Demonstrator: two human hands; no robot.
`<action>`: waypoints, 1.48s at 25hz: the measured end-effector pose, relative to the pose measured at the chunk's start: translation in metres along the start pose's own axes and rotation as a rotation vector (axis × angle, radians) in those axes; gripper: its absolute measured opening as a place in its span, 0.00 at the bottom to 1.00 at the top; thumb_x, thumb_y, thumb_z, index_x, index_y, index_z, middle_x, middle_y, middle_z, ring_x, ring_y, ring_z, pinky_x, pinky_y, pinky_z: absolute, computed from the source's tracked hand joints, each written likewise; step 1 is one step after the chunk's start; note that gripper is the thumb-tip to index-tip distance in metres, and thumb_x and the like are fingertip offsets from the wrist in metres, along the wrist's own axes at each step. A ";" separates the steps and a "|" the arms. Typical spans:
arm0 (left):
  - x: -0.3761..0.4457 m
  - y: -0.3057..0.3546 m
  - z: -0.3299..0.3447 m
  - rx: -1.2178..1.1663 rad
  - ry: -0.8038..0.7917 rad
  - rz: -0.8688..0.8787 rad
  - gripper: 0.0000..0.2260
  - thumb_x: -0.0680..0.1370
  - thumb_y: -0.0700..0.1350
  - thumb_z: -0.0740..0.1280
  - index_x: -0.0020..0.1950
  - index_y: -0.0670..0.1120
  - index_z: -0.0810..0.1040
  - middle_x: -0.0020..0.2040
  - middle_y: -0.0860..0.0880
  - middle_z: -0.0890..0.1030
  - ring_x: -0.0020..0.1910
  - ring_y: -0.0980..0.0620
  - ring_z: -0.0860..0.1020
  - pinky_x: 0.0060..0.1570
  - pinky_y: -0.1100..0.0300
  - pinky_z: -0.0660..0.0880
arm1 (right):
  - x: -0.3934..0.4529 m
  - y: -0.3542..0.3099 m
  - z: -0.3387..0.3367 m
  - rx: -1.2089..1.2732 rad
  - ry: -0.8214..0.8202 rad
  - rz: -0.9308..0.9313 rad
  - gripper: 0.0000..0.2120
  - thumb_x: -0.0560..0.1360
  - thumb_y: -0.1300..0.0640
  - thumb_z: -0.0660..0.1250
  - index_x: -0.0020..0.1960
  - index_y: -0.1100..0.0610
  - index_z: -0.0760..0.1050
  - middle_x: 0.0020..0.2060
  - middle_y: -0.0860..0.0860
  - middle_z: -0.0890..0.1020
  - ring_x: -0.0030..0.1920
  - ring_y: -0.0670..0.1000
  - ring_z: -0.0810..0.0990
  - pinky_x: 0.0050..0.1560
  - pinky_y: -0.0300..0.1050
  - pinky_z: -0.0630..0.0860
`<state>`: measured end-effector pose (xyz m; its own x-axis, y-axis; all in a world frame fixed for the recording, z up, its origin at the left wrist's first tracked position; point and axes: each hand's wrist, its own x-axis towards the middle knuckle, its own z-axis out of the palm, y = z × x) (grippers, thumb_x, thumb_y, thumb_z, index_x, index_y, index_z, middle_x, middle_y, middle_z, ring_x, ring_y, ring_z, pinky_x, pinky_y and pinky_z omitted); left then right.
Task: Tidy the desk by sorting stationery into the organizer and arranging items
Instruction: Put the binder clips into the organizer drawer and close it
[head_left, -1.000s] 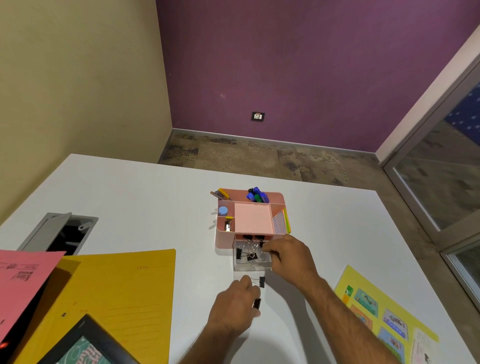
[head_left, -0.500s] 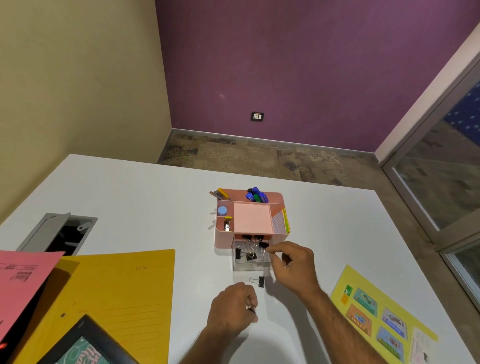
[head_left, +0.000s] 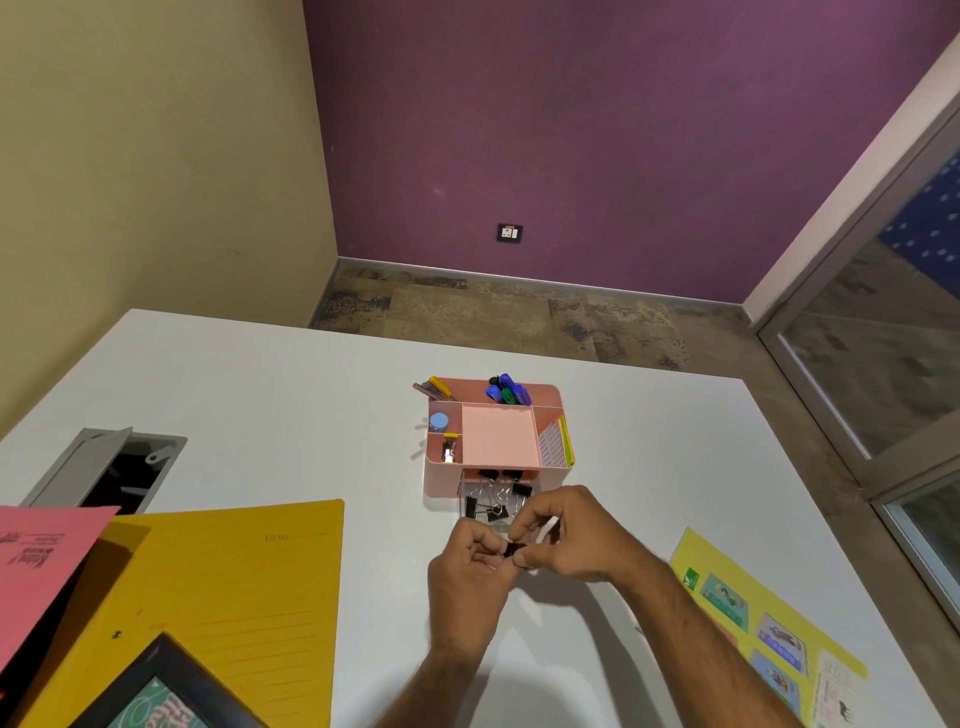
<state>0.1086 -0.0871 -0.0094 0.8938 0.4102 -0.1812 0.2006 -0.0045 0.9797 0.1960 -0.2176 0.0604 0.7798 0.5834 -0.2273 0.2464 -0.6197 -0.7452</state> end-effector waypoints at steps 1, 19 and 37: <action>0.000 0.001 0.000 -0.006 0.006 0.005 0.16 0.64 0.44 0.82 0.37 0.52 0.74 0.33 0.53 0.81 0.32 0.56 0.76 0.36 0.58 0.77 | 0.001 -0.002 -0.002 0.008 -0.023 0.013 0.10 0.66 0.59 0.79 0.43 0.48 0.83 0.40 0.45 0.85 0.43 0.46 0.84 0.43 0.35 0.79; 0.001 -0.031 -0.014 0.777 -0.342 0.336 0.15 0.76 0.57 0.65 0.62 0.59 0.71 0.58 0.61 0.73 0.57 0.60 0.71 0.51 0.63 0.72 | 0.016 0.008 -0.007 -0.198 0.349 0.016 0.03 0.69 0.57 0.75 0.39 0.49 0.84 0.37 0.43 0.85 0.38 0.44 0.81 0.44 0.44 0.81; 0.011 -0.036 -0.010 1.051 -0.456 0.372 0.11 0.80 0.50 0.64 0.61 0.51 0.73 0.59 0.53 0.74 0.58 0.48 0.72 0.53 0.54 0.70 | 0.022 0.020 0.015 -0.524 0.315 0.020 0.13 0.74 0.58 0.65 0.55 0.47 0.84 0.51 0.46 0.85 0.52 0.49 0.80 0.51 0.42 0.77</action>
<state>0.1074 -0.0735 -0.0455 0.9833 -0.1335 -0.1241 -0.0607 -0.8818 0.4677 0.2097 -0.2098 0.0309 0.9001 0.4354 0.0177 0.4181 -0.8514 -0.3167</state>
